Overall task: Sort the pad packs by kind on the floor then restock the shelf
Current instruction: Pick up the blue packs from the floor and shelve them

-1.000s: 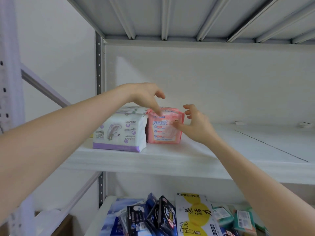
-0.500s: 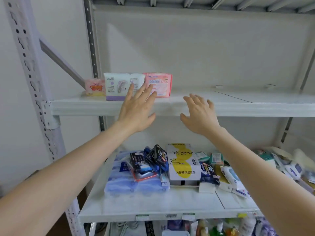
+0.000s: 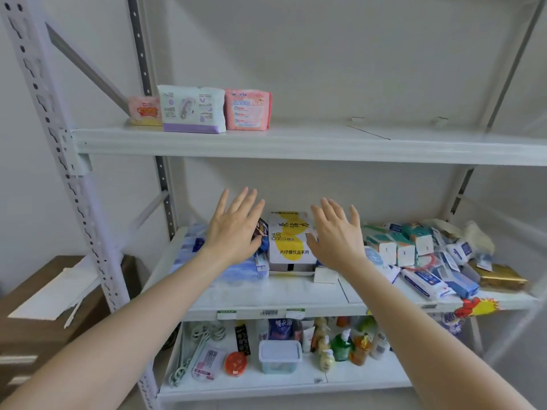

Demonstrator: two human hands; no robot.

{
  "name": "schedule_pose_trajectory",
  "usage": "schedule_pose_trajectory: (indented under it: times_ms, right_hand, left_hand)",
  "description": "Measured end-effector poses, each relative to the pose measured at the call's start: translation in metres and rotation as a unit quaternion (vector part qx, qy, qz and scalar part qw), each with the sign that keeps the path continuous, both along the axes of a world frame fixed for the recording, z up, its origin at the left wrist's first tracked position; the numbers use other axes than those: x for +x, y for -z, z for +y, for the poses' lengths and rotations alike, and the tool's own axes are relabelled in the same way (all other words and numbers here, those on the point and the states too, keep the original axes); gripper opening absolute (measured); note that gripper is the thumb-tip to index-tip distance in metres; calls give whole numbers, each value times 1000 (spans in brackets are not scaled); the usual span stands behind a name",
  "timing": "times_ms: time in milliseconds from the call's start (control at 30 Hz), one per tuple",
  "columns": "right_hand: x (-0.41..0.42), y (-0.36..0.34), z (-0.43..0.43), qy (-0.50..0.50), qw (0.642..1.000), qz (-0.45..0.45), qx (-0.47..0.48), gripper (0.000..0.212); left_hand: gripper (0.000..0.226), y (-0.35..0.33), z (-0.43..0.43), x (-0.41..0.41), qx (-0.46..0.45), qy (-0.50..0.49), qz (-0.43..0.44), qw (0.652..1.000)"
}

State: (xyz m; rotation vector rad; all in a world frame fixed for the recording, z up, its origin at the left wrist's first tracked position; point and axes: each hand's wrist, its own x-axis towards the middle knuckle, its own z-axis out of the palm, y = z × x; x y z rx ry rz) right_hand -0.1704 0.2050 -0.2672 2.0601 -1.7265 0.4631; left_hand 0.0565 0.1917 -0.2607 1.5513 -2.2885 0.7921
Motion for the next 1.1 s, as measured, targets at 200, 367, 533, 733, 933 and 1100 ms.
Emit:
schedule_pose_trajectory:
  times_ms: [200, 367, 533, 733, 933, 1100]
  right_hand:
    - [-62, 62, 44, 19, 997, -9, 70, 68]
    - [-129, 111, 91, 37, 989, -14, 145, 74]
    - [-190, 166, 135, 54, 976, -20, 208, 75]
    - [-256, 233, 154, 101, 951, -15, 293, 76]
    - [-309, 296, 139, 125, 918, -8, 375, 76]
    - [-353, 354, 118, 136, 889, -5, 437, 74]
  left_hand:
    - [76, 59, 37, -64, 69, 6, 5, 998]
    - [80, 125, 84, -146, 147, 1, 26, 989]
    - [79, 194, 120, -222, 226, -3, 23, 974]
    - [84, 265, 134, -300, 315, -3, 15, 949]
    - [79, 344, 118, -345, 397, -12, -15, 918]
    - [78, 409, 98, -379, 460, -12, -22, 887]
